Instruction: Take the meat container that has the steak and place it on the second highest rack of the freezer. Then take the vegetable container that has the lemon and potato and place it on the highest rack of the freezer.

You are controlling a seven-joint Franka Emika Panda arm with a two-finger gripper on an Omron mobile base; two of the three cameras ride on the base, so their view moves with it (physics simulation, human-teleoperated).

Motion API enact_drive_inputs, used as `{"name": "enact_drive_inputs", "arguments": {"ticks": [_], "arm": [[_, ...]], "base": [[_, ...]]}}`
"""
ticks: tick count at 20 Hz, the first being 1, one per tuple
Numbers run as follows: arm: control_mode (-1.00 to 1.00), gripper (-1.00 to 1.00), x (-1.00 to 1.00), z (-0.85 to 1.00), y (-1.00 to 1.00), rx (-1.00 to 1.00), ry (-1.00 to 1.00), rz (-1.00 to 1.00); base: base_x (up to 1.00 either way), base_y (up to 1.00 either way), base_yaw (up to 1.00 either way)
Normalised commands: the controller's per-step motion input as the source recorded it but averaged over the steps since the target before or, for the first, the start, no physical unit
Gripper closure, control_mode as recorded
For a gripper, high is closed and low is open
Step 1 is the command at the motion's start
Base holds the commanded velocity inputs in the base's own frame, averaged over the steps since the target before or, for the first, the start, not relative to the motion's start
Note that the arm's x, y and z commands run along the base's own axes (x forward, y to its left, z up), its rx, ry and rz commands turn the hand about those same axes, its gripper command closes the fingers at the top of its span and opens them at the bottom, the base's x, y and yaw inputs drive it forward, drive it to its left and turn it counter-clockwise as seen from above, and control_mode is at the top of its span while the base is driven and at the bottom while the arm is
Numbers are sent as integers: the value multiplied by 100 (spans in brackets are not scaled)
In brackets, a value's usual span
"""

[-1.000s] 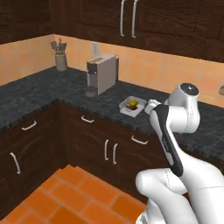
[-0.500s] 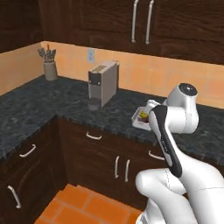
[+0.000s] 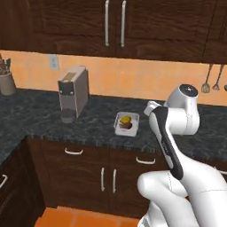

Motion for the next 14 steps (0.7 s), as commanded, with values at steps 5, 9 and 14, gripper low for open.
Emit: {"name": "enact_drive_inputs", "arguments": {"ticks": [5,9,14], "arm": [[100,-100,0,0,0,0,0,0],[100,-100,0,0,0,0,0,0],[100,-100,0,0,0,0,0,0]], "base": [[30,60,-46],[47,76,-38],[58,64,-35]]}}
